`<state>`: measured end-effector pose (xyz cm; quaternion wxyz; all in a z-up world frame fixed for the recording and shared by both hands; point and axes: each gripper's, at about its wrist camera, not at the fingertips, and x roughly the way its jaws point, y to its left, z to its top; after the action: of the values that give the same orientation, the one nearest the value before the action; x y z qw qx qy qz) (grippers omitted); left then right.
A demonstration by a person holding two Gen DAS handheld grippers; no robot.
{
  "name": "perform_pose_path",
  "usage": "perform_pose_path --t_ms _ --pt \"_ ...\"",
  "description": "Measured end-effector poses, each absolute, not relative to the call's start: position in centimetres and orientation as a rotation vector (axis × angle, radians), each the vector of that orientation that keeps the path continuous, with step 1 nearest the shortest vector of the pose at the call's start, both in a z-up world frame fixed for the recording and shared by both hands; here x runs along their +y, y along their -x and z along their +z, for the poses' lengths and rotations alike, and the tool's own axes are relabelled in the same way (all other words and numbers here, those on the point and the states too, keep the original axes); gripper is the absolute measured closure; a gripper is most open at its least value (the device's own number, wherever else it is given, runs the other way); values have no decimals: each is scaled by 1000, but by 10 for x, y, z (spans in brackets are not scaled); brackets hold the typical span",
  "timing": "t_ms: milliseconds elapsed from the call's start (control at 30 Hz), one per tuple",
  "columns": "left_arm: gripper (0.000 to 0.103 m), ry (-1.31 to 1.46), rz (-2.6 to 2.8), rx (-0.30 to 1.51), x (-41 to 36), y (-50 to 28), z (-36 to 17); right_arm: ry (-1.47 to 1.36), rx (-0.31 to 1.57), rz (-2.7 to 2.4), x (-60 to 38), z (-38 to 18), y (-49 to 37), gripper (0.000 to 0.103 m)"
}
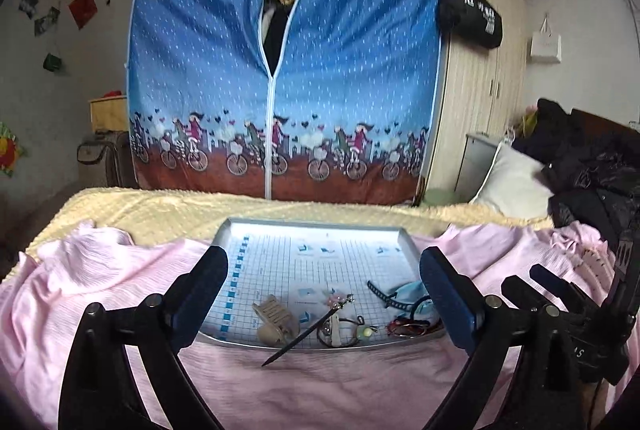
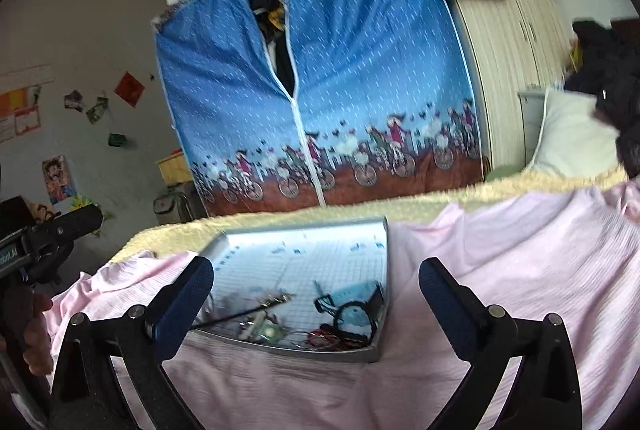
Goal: Organize jewelry
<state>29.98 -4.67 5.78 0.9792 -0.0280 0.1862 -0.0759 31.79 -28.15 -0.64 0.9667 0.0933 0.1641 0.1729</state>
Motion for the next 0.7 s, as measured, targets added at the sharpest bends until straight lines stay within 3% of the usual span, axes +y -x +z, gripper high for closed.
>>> perform_pose_path --t_ms 333,700 --pt "7 86 -30 317 -26 -235 92 -123 187 353 -273 28 -251 0" --pt "7 166 24 342 -3 -165 70 -116 159 323 -258 24 -189 0"
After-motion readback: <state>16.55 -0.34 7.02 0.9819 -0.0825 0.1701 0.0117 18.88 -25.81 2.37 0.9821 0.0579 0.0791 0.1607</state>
